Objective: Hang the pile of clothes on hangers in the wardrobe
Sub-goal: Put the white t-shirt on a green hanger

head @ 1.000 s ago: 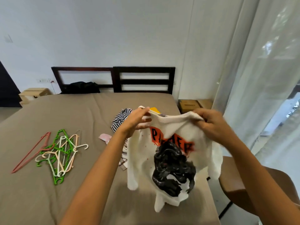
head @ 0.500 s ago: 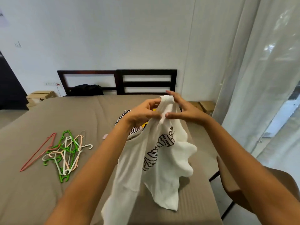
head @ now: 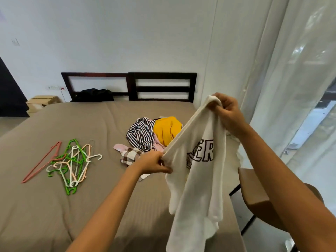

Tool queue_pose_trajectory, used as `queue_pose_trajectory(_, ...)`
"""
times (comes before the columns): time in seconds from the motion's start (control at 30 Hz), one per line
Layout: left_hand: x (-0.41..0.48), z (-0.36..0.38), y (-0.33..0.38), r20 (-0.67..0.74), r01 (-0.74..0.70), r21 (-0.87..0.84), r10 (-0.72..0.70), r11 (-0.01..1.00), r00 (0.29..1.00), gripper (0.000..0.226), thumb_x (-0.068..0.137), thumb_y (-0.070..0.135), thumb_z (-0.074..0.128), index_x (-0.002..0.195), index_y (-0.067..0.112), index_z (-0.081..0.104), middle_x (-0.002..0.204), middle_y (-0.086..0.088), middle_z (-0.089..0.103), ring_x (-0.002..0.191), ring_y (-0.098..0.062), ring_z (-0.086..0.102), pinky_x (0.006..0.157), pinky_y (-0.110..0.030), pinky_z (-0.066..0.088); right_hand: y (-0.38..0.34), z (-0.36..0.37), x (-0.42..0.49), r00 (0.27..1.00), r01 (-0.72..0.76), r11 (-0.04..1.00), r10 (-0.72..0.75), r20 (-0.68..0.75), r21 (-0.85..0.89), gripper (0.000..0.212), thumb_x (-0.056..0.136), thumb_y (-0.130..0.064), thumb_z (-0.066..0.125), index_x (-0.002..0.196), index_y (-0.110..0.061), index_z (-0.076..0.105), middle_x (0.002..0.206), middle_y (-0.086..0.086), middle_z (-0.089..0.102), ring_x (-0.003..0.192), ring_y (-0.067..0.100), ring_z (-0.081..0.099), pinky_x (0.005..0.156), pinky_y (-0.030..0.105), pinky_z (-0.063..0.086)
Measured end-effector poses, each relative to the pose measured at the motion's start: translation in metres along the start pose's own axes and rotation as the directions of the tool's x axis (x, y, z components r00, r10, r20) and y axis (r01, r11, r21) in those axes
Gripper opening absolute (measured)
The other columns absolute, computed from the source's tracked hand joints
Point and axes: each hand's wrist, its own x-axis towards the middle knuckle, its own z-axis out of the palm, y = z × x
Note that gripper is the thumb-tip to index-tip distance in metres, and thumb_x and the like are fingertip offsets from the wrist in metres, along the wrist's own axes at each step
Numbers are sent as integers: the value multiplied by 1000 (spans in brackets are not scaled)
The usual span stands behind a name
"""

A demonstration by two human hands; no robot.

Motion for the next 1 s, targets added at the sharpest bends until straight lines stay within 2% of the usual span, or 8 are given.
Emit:
queue_pose_trajectory(0.17, -10, -1, -5, -486, -39, 169, 118, 985, 866, 18, 76, 15, 76, 91, 7, 75, 89, -9, 71, 79, -25, 64, 70, -30, 48, 5, -42, -43, 983, -97, 986, 117, 142, -139, 27, 84, -9, 56, 84, -33, 69, 84, -8, 64, 82, 11, 58, 75, 16, 45)
queue_pose_trajectory(0.3, -33, -9, -5, -537, -272, 8, 233, 962, 811, 23, 70, -5, 69, 85, 13, 75, 85, -1, 69, 77, -9, 63, 70, -27, 51, 10, -74, -82, 867, -273, 926, 355, 351, -261, 26, 85, 3, 60, 102, -18, 64, 97, 0, 68, 93, 17, 64, 80, 27, 50)
queue_pose_trajectory(0.4, -58, -26, 10, -112, -208, -290, 182, 934, 977, 30, 69, 9, 58, 76, 34, 73, 72, 8, 67, 67, -9, 59, 62, -28, 50, -2, -86, -89, 500, -469, 744, 668, 551, -476, 45, 74, -35, 78, 107, -7, 65, 100, 5, 71, 95, 22, 67, 80, 29, 54)
queue_pose_trajectory(0.47, -72, -38, 27, 346, -13, -465, 195, 885, 918, 37, 68, 5, 55, 78, 34, 76, 72, 12, 67, 66, -3, 58, 61, -19, 46, -14, -85, -83, 204, -404, 696, 702, 683, -594, 24, 78, -34, 74, 94, -16, 72, 88, -2, 73, 83, 15, 69, 72, 23, 53)
queue_pose_trajectory(0.5, -75, -45, 34, 470, 75, -504, 200, 861, 859, 36, 66, 5, 56, 79, 32, 76, 73, 12, 69, 66, -2, 60, 61, -16, 46, -21, -83, -76, 167, -389, 729, 657, 735, -563, 6, 84, -24, 69, 87, -21, 74, 81, -6, 72, 77, 11, 68, 68, 20, 52)
queue_pose_trajectory(0.7, -50, -74, 10, 102, 86, -639, -27, 765, 994, 17, 83, 19, 63, 100, 16, 64, 85, -1, 70, 74, -12, 64, 63, -21, 53, 8, -59, -32, 758, -485, 810, 577, 303, -329, 15, 86, -21, 65, 91, -6, 65, 89, 8, 64, 85, 23, 61, 75, 32, 49)
queue_pose_trajectory(0.83, -33, -52, -42, -79, 167, -339, -204, 926, 976, 45, 80, 39, 72, 113, 22, 47, 84, 0, 56, 77, -12, 51, 67, -26, 42, 79, -21, -39, 812, -428, 675, 579, 72, -601, 19, 95, -18, 50, 101, -10, 66, 103, 12, 65, 98, 31, 60, 85, 40, 46)
queue_pose_trajectory(1.0, -34, -22, -87, 200, 204, 48, -209, 978, 957, 46, 55, 64, 64, 59, 21, 48, 65, 4, 45, 60, -9, 40, 53, -26, 27, 118, 16, -79, 745, -398, 594, 654, 132, -699, 32, 100, -18, 40, 126, -7, 57, 115, 8, 60, 104, 25, 54, 76, 24, 34)
